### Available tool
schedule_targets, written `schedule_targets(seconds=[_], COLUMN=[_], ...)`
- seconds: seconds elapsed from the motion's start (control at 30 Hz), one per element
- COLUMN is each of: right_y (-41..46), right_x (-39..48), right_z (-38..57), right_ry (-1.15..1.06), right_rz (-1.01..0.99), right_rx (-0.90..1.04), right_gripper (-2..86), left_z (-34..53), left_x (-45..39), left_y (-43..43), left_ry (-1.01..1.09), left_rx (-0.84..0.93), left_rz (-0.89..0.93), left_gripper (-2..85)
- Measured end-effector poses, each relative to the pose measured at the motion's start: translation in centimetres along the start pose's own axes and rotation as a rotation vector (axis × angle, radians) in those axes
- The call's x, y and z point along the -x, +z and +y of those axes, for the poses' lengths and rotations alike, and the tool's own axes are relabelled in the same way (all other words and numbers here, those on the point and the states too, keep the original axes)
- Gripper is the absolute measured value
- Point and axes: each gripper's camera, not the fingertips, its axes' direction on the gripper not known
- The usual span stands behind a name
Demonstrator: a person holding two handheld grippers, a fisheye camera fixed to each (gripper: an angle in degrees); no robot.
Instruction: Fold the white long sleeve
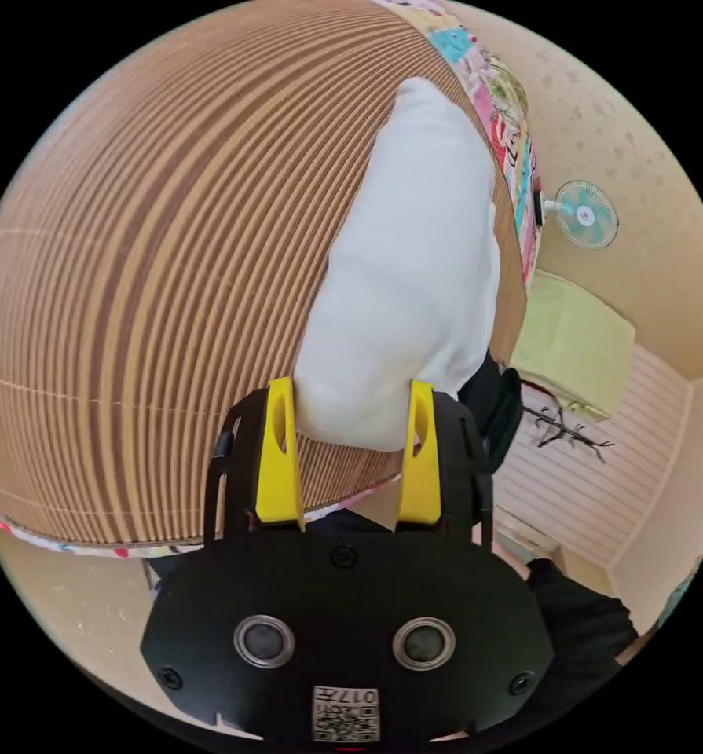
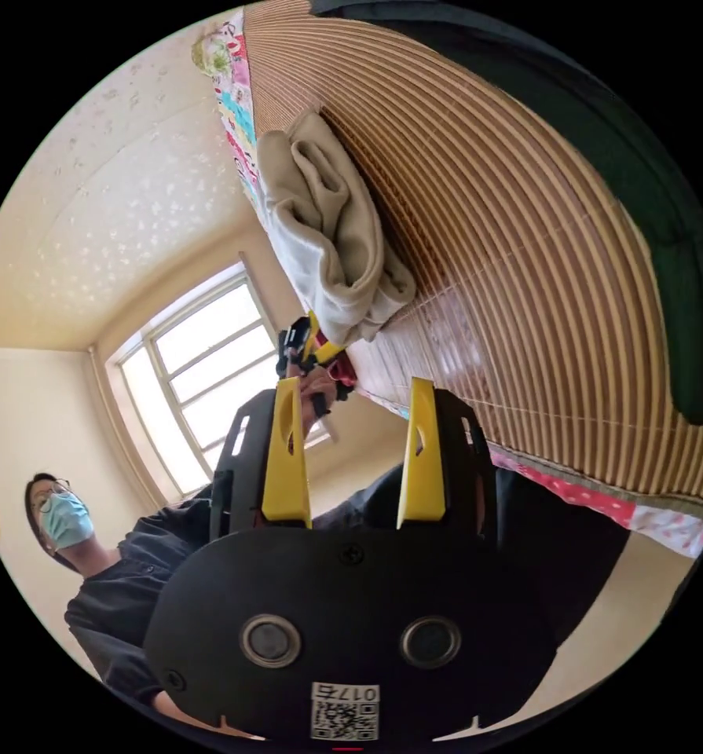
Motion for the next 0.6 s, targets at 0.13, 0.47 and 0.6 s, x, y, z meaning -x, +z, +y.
schedule_targets(seconds=[0.13,0.47,0.6], right_y=[-0.5,-7.1,-14.3], right_x=[-1.6,10.6,15.3], right_z=[-1.8,-7.8,-4.7], right_ry=[0.067,-0.483,-0.689], right_rz=[-0.222,-0.277,-0.173], right_rx=[-0.075,0.02,-0.085], right_gripper=[25.3,8.0,6.9], left_z=[3.8,20.1,24.6], left_x=[-3.3,-17.3,-23.1], left_y=[4.4,2.9,1.6], left_ry=[0.103,0.425,0.692], left_rx=[0.155,0.103,0.225], left_rz=[0.199,0.307,0.344], left_gripper=[9.5,8.7,11.1])
